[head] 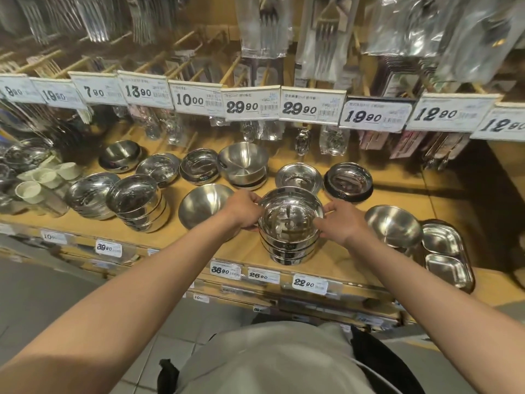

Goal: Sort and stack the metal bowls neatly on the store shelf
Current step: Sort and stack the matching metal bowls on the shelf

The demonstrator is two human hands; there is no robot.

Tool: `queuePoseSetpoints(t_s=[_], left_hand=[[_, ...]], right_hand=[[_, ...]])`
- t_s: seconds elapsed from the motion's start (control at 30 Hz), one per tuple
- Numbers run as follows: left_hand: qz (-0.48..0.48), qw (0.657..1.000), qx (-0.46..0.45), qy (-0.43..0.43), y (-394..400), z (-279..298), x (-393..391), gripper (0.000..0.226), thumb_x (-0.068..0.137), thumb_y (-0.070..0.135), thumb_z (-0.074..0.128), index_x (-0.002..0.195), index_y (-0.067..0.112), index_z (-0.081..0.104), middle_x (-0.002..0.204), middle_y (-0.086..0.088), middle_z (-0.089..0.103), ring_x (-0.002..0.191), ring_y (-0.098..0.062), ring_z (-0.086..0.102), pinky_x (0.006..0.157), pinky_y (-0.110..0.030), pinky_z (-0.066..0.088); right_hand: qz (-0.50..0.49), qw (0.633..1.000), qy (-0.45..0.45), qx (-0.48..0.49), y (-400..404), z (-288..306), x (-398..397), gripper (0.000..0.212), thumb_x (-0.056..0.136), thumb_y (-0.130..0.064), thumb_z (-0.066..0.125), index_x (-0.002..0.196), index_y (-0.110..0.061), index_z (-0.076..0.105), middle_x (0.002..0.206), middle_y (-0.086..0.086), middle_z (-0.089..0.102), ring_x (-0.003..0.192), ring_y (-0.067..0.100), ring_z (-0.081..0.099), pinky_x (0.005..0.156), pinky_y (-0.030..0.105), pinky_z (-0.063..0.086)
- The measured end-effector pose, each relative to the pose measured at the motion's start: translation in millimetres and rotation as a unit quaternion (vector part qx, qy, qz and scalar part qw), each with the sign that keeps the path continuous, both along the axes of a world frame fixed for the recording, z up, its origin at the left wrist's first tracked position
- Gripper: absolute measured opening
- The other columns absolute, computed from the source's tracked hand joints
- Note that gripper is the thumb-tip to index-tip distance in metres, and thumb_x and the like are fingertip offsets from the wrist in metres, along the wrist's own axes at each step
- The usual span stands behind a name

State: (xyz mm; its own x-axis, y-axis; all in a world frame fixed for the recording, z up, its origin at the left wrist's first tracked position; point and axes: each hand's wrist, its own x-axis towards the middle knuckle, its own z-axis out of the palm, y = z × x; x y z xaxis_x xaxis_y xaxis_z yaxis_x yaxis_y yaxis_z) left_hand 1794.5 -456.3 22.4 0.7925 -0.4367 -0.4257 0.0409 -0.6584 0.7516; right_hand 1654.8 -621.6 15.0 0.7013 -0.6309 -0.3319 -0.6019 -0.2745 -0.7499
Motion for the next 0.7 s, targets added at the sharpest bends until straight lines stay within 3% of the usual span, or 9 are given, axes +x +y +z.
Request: queuePoseSetpoints(t_s=[0.13,0.23,0.4,0.53,0.7], left_hand=[[-0.008,1.000,0.002,-0.004,-0.3,0.6,-2.2,0.010,0.092,0.005,0.066,0.097,0.013,0.070,0.084,-0.006,0.068,0.067,-0.016,0.066,0.055,-0.025,0.061],[-0.016,1.000,0.004,-0.012,0.8,1.8,-1.6,0.017,0.092,0.006,0.066,0.108,0.008,0.071,0.085,-0.008,0.069,0.066,-0.017,0.066,0.054,-0.024,0.060],[-0.026,1.000,-0.001,-0.012,2.0,4.0,-2.4,0.018,0.093,0.010,0.068,0.110,0.008,0.071,0.089,-0.013,0.072,0.072,-0.020,0.067,0.065,-0.030,0.062],[-0.023,1.000,-0.005,0.005,3.4,5.0,-1.8,0.020,0.094,0.016,0.068,0.114,0.011,0.068,0.096,-0.011,0.073,0.073,-0.017,0.069,0.061,-0.026,0.061],[-0.018,1.000,0.002,0.025,4.9,2.7,-1.1,0.016,0.097,0.016,0.065,0.108,0.006,0.070,0.104,-0.015,0.073,0.081,-0.020,0.069,0.070,-0.030,0.063]], right_hand=[[-0.014,1.000,-0.001,0.007,0.8,-2.3,-2.6,0.014,0.080,-0.021,0.071,0.092,-0.014,0.068,0.088,0.007,0.074,0.087,0.026,0.072,0.084,0.047,0.060],[-0.020,1.000,-0.006,0.019,1.9,-4.7,-2.6,0.018,0.079,-0.017,0.071,0.094,-0.008,0.068,0.085,0.008,0.075,0.085,0.026,0.073,0.081,0.048,0.061],[-0.015,1.000,0.004,0.027,3.0,-10.1,-2.6,0.018,0.080,-0.019,0.072,0.094,-0.013,0.063,0.087,0.007,0.074,0.085,0.025,0.073,0.081,0.049,0.061],[-0.015,1.000,0.014,0.018,3.2,-8.3,-1.2,0.021,0.078,-0.020,0.072,0.095,-0.012,0.063,0.089,0.008,0.073,0.087,0.027,0.073,0.080,0.049,0.061],[-0.015,1.000,0.024,0.014,4.0,-7.8,0.0,0.023,0.079,-0.022,0.071,0.097,-0.013,0.062,0.091,0.008,0.073,0.087,0.027,0.072,0.080,0.049,0.061]])
